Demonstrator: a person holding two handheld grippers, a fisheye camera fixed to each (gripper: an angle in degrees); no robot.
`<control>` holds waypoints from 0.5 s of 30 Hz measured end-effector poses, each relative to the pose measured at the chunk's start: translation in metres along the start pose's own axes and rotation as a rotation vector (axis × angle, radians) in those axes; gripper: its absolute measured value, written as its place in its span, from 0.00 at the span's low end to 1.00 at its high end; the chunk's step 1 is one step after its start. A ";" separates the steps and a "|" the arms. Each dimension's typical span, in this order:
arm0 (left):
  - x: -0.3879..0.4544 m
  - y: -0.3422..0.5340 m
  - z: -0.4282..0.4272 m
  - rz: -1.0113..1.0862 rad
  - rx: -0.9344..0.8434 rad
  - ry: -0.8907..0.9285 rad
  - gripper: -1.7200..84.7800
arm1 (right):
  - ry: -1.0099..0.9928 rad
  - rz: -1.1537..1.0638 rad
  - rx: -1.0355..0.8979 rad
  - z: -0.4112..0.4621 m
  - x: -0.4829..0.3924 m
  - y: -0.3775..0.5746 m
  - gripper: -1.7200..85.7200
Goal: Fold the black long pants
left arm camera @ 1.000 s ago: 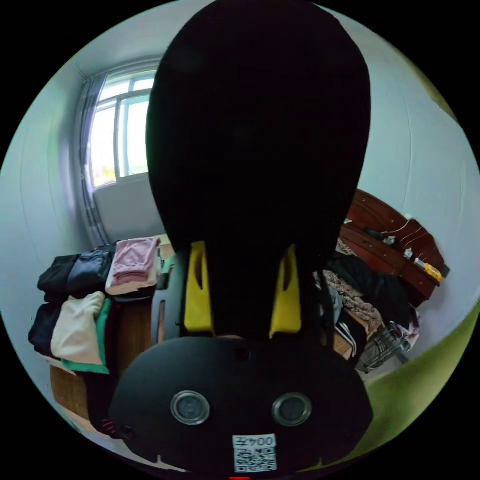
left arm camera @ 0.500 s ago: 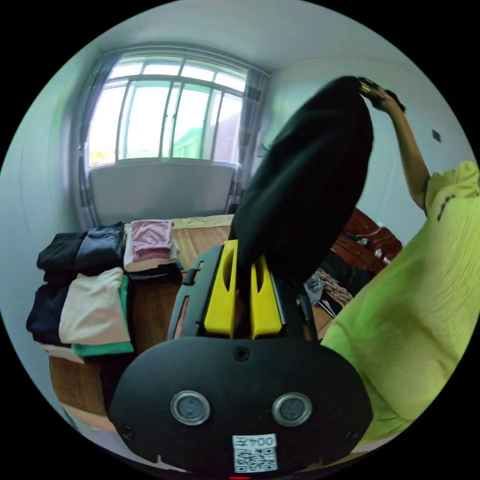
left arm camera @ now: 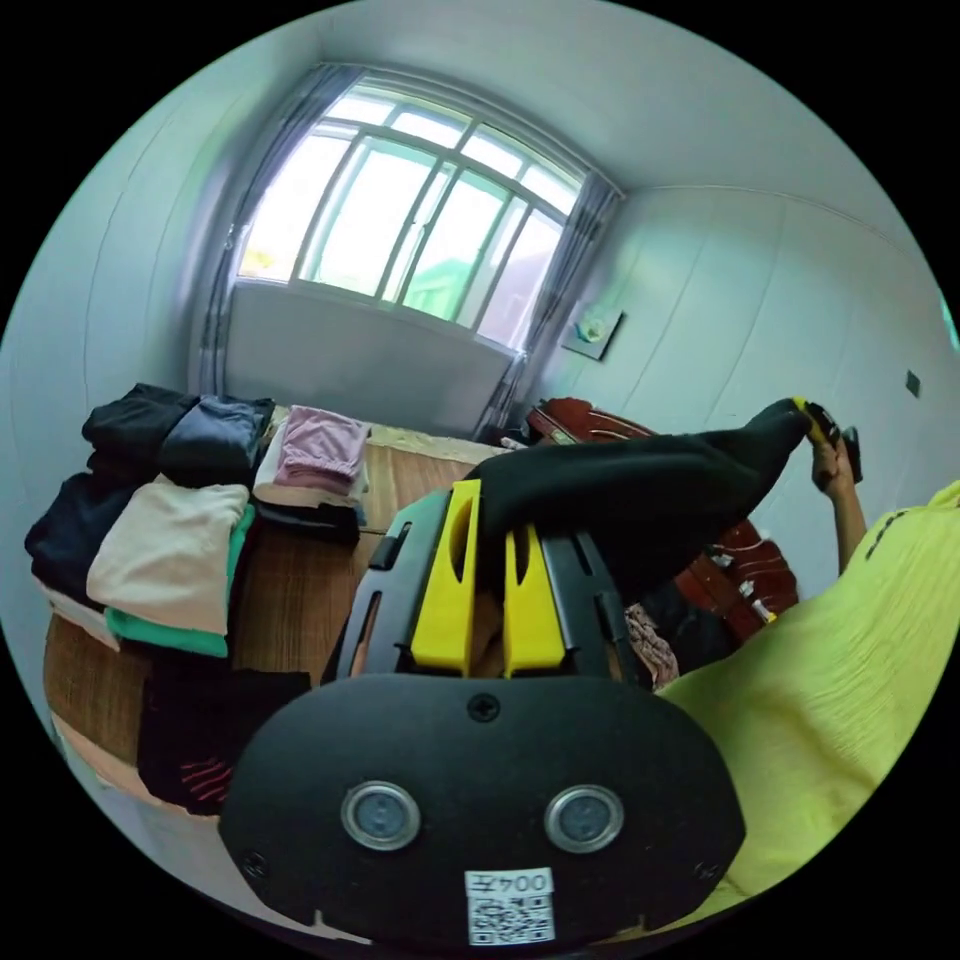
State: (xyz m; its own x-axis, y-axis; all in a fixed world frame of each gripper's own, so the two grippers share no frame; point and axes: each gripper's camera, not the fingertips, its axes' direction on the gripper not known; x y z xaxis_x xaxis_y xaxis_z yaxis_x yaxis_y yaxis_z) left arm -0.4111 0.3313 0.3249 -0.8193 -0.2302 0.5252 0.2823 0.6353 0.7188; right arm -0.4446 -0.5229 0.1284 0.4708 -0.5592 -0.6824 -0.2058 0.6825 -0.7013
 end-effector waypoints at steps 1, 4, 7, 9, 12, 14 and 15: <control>0.008 -0.013 -0.012 0.009 0.010 0.035 0.01 | 0.003 0.003 -0.001 -0.006 0.002 0.001 0.06; 0.038 -0.054 -0.048 0.059 0.039 0.099 0.01 | 0.014 -0.005 0.034 -0.036 -0.008 -0.006 0.06; 0.074 -0.101 -0.083 0.147 0.049 0.089 0.01 | -0.026 -0.023 0.136 -0.062 -0.028 -0.028 0.07; 0.088 -0.121 -0.093 0.188 0.051 0.063 0.01 | -0.004 -0.001 0.209 -0.066 -0.032 -0.048 0.07; 0.080 -0.133 -0.071 0.170 0.023 0.095 0.01 | 0.026 0.081 0.199 -0.027 0.001 -0.073 0.06; 0.040 -0.129 -0.022 0.007 -0.006 0.189 0.01 | -0.005 0.219 0.118 0.022 0.044 -0.089 0.06; 0.028 -0.128 -0.008 -0.046 -0.005 0.201 0.01 | -0.011 0.280 0.045 0.062 0.071 -0.101 0.06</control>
State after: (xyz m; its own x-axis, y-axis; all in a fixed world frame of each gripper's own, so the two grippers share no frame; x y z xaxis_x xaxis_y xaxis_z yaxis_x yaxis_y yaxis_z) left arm -0.4665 0.2379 0.2511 -0.7151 -0.4018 0.5720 0.2500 0.6171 0.7461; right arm -0.3370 -0.6028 0.1634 0.4103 -0.3412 -0.8457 -0.2906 0.8301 -0.4759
